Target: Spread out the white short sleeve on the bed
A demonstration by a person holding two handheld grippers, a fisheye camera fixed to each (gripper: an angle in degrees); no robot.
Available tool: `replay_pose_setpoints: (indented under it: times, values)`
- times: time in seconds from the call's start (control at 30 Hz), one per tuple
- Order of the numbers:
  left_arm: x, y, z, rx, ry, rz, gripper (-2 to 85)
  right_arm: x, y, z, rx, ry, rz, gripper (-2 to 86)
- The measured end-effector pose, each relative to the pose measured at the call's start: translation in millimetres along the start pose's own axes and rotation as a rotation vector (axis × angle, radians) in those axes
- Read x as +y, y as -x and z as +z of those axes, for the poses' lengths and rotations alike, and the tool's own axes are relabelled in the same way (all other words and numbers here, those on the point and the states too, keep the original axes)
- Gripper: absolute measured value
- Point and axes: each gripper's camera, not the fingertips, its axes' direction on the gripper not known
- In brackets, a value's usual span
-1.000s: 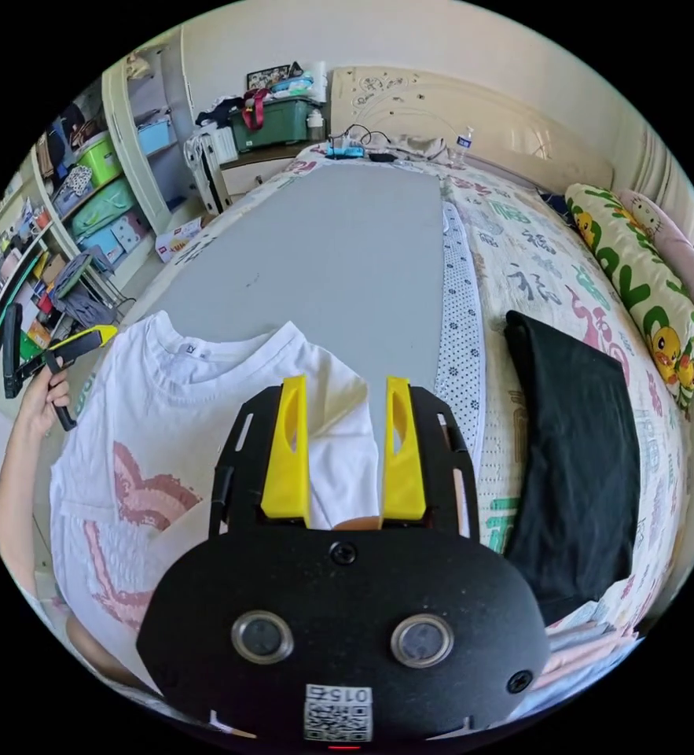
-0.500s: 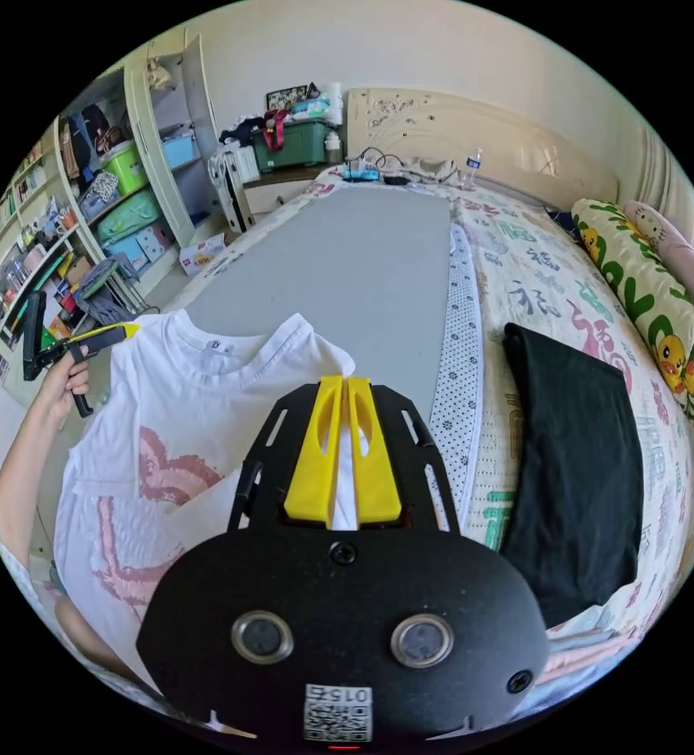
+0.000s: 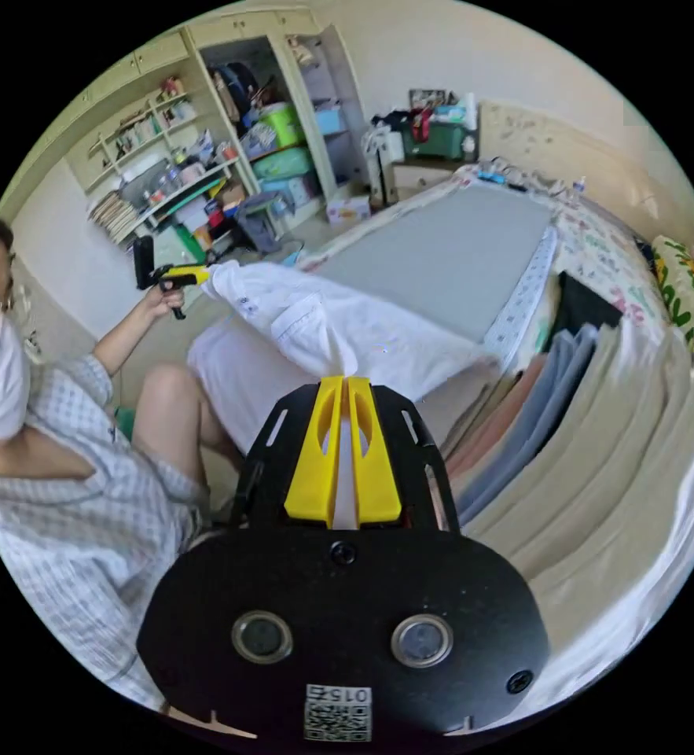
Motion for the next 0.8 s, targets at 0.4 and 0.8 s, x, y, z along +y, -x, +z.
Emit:
replay_pose_setpoints:
  times: [0.4,0.8]
  values:
    - [117.0,-77.1,14.3,0.099,0.463,0.142,1.6,105.2,57.7,67.1,-0.15,0.516,-0.146,4.7]
    - [83.7,11.1,-39.9,-0.328,-0.136,-0.549,9.5,79.2,-68.3,-19.8,0.208,-0.145,0.367,13.1]
